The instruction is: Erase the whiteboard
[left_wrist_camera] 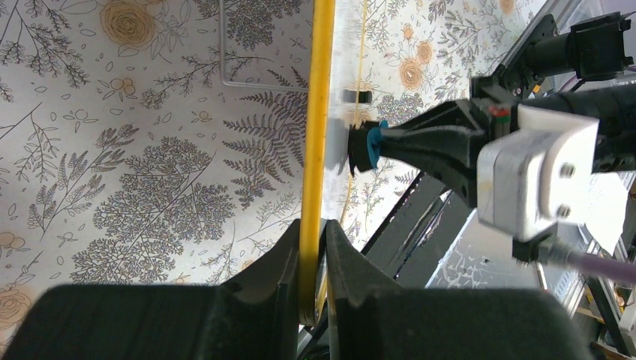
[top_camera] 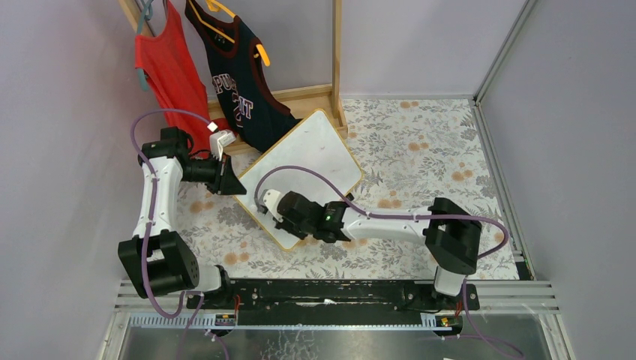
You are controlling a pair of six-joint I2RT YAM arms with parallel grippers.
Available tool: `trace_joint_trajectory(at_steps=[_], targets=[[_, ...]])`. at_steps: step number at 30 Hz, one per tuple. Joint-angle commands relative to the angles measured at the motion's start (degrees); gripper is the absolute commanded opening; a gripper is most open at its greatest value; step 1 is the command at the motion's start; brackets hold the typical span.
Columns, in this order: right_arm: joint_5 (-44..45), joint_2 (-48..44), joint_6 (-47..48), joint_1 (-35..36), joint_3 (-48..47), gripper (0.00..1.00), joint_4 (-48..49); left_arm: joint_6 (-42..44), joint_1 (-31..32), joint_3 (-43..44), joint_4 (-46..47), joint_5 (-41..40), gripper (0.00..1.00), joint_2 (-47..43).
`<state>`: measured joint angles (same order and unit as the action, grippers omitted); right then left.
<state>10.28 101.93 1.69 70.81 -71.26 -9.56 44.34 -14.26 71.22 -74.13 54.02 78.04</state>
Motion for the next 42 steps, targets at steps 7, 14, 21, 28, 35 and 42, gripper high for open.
trace_joint_trajectory(at_steps=[7, 14, 21, 28, 35, 42], targets=[[4.75, -5.96, 0.61, -9.53, 0.58, 0.0, 3.39, 1.97, 0.88, -2.0, 3.71, -5.25, 0.0, -0.76], [5.45, -11.27, 0.61, -15.79, 1.1, 0.0, 3.2, 1.95, 0.91, -2.13, 3.75, -5.01, 0.0, -0.38], [5.71, -18.29, 0.64, -24.03, 1.95, 0.0, 2.48, 1.83, 0.91, -1.98, 3.81, -5.19, 0.0, -0.47], [0.81, -23.79, -1.68, -38.78, -0.41, 0.0, -4.82, 1.55, 0.91, -1.58, 3.81, -5.14, 0.0, -0.46], [-9.32, -23.91, -1.59, -58.47, -5.51, 0.0, -17.94, 0.96, 0.9, -1.73, 4.69, -4.98, 0.0, -0.43], [-12.64, -23.29, 0.43, -68.69, -5.75, 0.0, -23.22, -1.84, 0.97, -1.7, 6.8, -5.94, 0.0, -1.12]])
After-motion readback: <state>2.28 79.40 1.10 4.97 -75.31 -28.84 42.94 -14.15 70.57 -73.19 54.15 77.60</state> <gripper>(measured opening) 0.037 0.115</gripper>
